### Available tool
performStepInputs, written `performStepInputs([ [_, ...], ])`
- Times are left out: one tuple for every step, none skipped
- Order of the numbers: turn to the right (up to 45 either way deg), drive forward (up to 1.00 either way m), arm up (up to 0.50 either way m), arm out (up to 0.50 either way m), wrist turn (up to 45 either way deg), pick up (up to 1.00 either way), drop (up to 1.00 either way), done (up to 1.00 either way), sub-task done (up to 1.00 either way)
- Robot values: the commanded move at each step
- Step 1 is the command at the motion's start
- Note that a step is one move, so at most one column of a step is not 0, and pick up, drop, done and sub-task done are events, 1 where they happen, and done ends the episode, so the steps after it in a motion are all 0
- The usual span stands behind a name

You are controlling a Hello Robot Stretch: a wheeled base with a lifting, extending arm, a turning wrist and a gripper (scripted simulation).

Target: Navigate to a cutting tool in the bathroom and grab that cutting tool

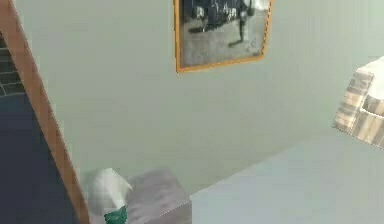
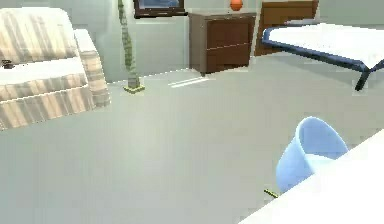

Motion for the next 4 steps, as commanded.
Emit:
performStepInputs([
  [-45.0, 0.0, 0.0, 0.0, 0.0, 0.0, 0.0, 0.0, 0.0],
  [-27.0, 0.0, 0.0, 0.0, 0.0, 0.0, 0.0, 0.0, 0.0],
  [-3.0, 0.0, 0.0, 0.0, 0.0, 0.0, 0.0, 0.0, 0.0],
  [42.0, 0.0, 0.0, 0.0, 0.0, 0.0, 0.0, 0.0, 0.0],
])
